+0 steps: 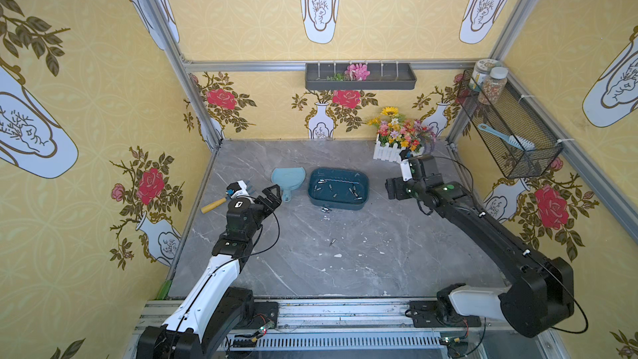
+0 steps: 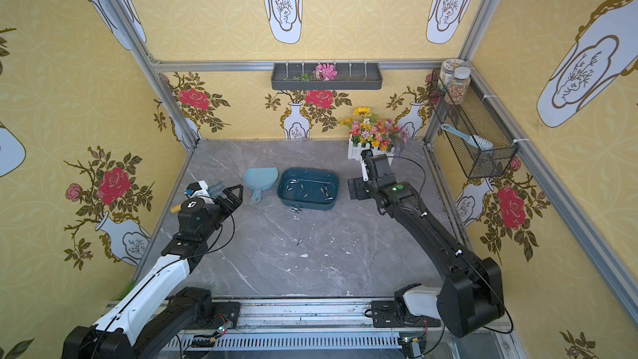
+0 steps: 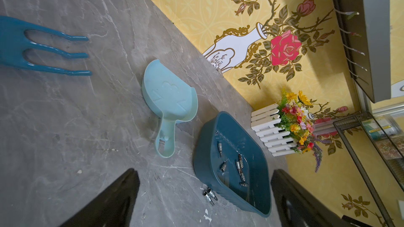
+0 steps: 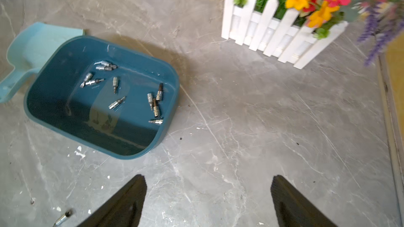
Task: Put the bit on the desktop into the storage box
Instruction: Pick up the screwdriver bit from the center of the board.
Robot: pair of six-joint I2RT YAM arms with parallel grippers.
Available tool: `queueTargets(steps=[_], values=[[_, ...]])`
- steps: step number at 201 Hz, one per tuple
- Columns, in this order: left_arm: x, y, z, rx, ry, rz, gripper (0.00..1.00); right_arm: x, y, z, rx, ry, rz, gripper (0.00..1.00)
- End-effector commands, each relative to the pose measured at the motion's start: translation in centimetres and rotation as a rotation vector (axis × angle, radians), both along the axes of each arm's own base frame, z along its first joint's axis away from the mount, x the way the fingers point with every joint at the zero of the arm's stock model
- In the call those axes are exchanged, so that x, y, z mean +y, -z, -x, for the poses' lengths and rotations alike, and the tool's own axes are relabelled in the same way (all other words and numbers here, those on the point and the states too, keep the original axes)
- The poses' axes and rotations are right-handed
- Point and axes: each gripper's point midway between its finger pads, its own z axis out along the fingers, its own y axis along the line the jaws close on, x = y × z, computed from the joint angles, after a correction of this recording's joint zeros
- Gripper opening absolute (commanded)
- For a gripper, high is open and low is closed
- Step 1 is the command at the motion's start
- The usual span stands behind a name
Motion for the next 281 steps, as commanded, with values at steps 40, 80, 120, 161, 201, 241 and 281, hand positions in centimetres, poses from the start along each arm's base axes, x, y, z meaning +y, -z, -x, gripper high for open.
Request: queueTargets(steps=[40, 80, 120, 161, 201, 241, 281], values=[[-2.7, -1.0, 0.5, 0.018, 0.169, -0.006, 1.0, -4.8, -1.0, -1.0, -0.11, 0.131, -0.245, 0.97], [-5.7, -2.6, 1.7, 0.003, 0.278, -0.068, 0.99, -6.9, 0.2, -1.9, -0.104, 0.201, -0.392, 0.97], [-8.6, -3.1, 3.6, 0.038, 0.371, -0.19, 0.97, -7.4, 1.5, -2.4, -0.073, 0.22, -0.416, 0.97], [-12.3, -3.0, 5.5, 0.028, 0.487, -0.257, 0.93, -7.4, 1.0, -2.0, -0.083, 0.21, -0.408, 0.97], [-15.7, -2.1, 6.3, 0.056, 0.577, -0.338, 0.88, -7.6, 0.9, -1.8, -0.078, 0.208, -0.382, 0.97], [-19.0, -0.2, 6.9, 0.153, 0.686, -0.444, 0.81, -7.7, 1.9, -2.0, -0.044, 0.21, -0.37, 0.97], [-21.3, 3.8, 7.5, 0.292, 0.777, -0.517, 0.72, -7.9, 2.2, -1.8, -0.039, 0.218, -0.351, 0.97]])
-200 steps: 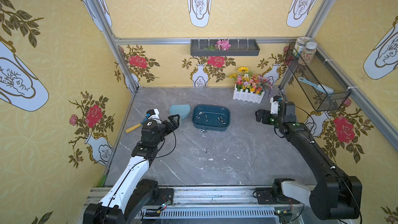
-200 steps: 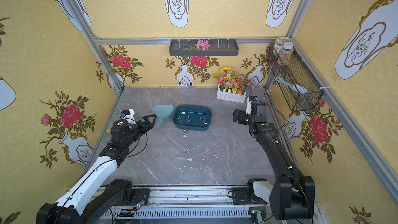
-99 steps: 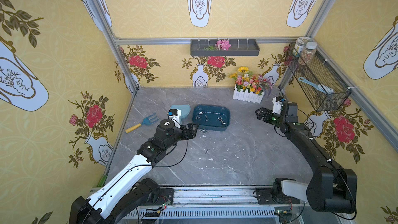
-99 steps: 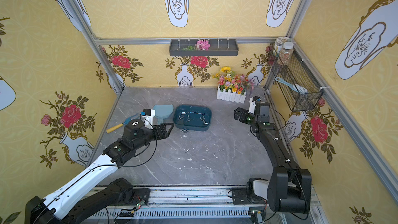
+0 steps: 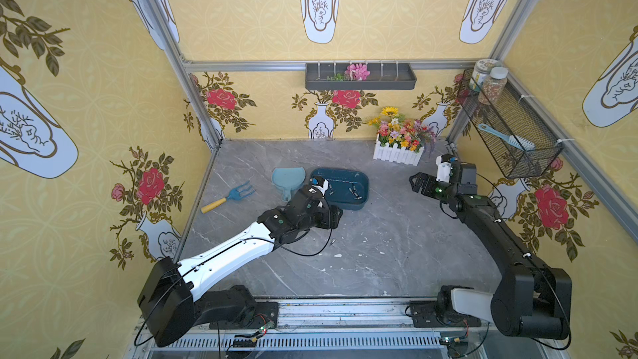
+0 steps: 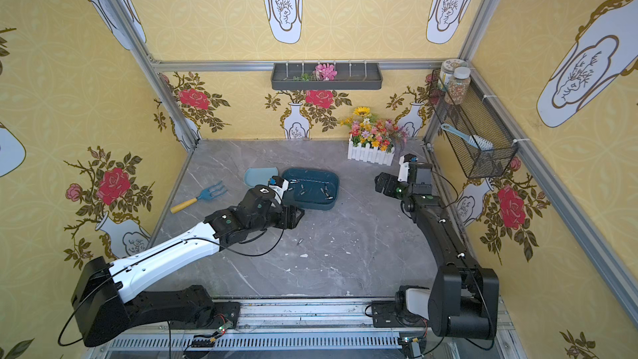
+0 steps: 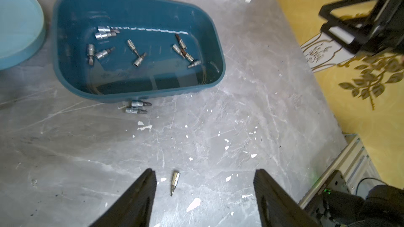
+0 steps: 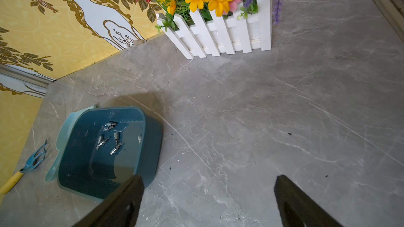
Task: Put the bit on the desktop into the storage box
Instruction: Pick up the screwdriver bit from the center of the board.
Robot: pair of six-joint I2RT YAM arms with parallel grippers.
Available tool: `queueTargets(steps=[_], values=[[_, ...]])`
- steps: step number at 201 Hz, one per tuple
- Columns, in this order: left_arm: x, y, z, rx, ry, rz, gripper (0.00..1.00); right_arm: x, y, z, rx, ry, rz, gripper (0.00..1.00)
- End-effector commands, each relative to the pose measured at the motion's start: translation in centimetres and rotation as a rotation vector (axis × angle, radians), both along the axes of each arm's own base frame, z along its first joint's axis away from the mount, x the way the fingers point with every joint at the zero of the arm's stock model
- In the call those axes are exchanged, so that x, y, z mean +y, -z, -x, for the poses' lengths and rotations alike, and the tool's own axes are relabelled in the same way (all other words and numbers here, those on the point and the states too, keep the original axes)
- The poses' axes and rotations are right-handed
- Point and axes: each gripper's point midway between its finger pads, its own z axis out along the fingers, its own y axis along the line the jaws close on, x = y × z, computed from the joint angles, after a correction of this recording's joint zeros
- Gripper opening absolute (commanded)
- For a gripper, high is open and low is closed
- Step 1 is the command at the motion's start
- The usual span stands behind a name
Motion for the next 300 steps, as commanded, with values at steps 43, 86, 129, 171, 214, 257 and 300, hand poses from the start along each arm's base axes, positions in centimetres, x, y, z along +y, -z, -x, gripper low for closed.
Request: queueTargets(steps=[43, 86, 129, 171, 214, 257, 300], values=[[-0.9, 6.6, 1.3, 0.195, 0.082, -0.191, 0.61, -0.5, 0.1, -0.2, -0.001, 0.004, 0.039, 0.97], [-0.9, 9.5, 2.7, 0.305, 0.112, -0.282, 0.52, -0.6, 0.4, -0.2, 0.01, 0.003, 0.047, 0.97], [-0.6, 11.8, 4.5, 0.397, 0.135, -0.374, 0.47, -0.6, 0.5, -0.2, 0.012, 0.005, 0.049, 0.97], [-0.4, 13.0, 4.6, 0.431, 0.139, -0.429, 0.43, -0.7, 0.7, -0.3, 0.016, 0.007, 0.051, 0.97], [-0.7, 14.0, 4.0, 0.436, 0.145, -0.472, 0.39, -0.7, 0.8, -0.2, 0.017, 0.008, 0.05, 0.97], [-0.5, 14.9, 3.8, 0.446, 0.145, -0.512, 0.34, -0.7, 0.9, -0.2, 0.021, 0.006, 0.051, 0.97], [0.0, 15.7, 3.7, 0.456, 0.135, -0.553, 0.28, -0.6, 1.0, -0.3, 0.02, 0.006, 0.049, 0.97]])
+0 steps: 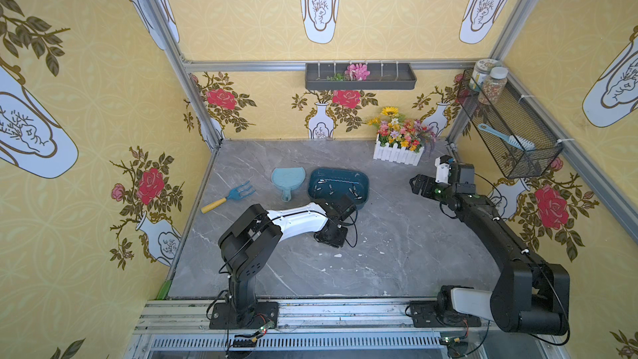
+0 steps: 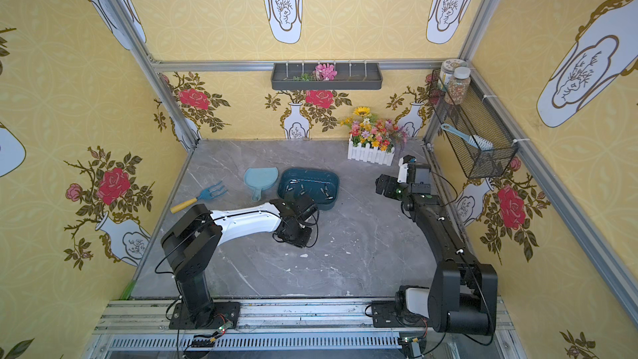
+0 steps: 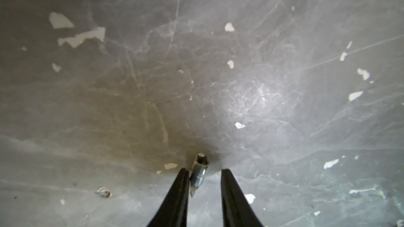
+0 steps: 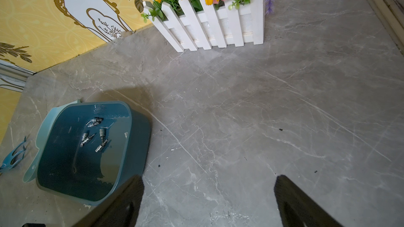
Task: Put the bit on the desktop into the storage box
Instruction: Pick up the screwdriver bit from the center of the board.
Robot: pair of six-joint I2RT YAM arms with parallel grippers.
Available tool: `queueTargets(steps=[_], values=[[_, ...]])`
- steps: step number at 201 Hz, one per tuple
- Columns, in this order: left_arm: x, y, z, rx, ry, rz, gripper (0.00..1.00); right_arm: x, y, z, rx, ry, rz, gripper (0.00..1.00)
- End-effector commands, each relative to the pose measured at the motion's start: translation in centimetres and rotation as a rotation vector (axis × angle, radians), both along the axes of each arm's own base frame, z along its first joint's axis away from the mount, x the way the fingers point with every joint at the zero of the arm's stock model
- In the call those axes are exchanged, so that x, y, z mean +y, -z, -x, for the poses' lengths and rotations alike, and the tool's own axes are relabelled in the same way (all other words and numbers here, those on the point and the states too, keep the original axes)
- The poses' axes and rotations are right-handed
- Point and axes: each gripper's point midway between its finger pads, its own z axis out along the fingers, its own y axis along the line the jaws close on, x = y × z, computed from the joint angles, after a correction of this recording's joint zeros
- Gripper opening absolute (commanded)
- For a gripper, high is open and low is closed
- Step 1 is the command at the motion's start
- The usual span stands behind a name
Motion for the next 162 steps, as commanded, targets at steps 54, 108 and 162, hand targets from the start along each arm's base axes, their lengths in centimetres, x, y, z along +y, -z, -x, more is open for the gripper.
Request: queueTargets(steps=[54, 108, 162], values=[[1.3, 1.3, -0.3, -0.003, 0.008, -0.09, 0.2, -0.1, -0.1, -0.3, -0.01, 0.0, 0.009, 0.97], [1.0, 1.3, -0.5, -0.017, 0.012, -0.08, 0.16, -0.1, -0.1, -0.3, -0.01, 0.001, 0.009, 0.97], [0.4, 0.4, -0.8, -0.036, 0.011, -0.034, 0.14, -0.1, 0.0, -0.2, -0.008, 0.001, 0.009, 0.97]])
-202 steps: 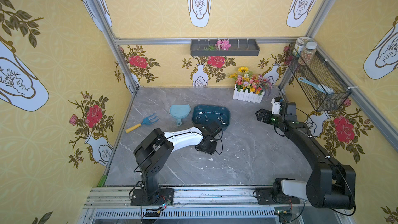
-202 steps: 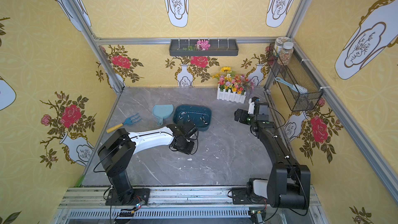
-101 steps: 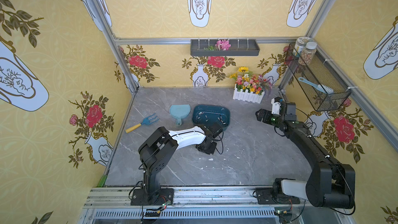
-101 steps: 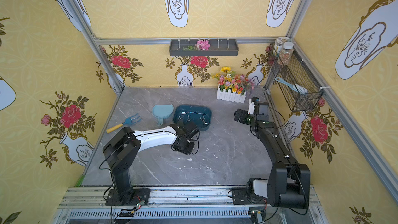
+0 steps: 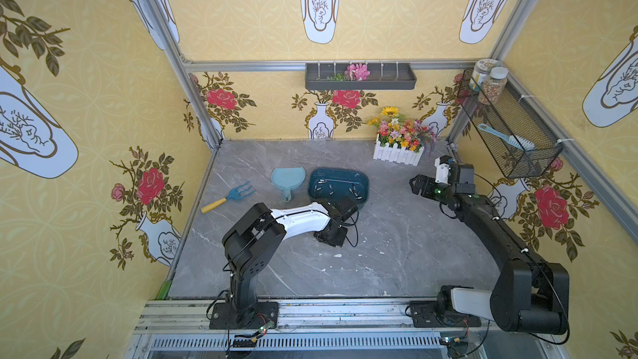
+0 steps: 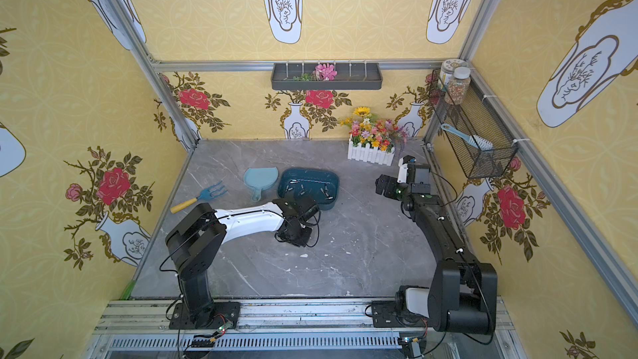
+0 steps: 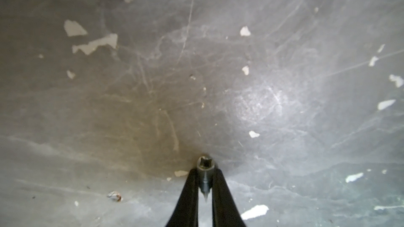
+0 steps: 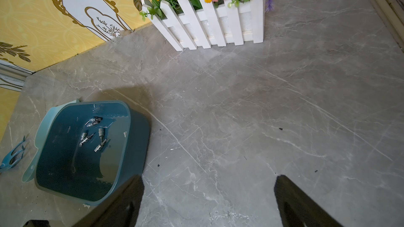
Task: Put the bit on the desktop into the storage box
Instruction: Pick up the screwdriver bit from the center of the board.
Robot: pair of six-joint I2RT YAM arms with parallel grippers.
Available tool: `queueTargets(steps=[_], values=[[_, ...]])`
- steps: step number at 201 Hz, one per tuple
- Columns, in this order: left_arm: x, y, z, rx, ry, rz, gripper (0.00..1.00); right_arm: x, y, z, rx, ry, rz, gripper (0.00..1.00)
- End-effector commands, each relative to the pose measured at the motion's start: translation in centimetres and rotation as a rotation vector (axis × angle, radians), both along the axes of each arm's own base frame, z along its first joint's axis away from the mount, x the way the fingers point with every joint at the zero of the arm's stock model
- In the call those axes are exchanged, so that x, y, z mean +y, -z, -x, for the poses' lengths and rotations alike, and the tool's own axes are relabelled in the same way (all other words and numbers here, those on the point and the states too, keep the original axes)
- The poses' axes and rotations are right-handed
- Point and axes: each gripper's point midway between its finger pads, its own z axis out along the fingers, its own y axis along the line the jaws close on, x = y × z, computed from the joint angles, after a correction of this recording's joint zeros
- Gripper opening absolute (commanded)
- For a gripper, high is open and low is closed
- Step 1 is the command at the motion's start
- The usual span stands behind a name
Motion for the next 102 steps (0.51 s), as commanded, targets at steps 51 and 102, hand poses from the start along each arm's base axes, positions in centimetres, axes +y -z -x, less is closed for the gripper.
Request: queueTargets(steps=[51, 102], values=[[-1.2, -1.7, -0.6, -0.043, 0.009, 0.084, 0.13, -0.1, -0.5, -0.1, -0.026, 0.0, 0.012, 0.97], [-2.5, -4.5, -1.7, -0.105, 0.031, 0.164, 0.13, 0.0, -0.9, 0.0, -0.035, -0.004, 0.009, 0.97]])
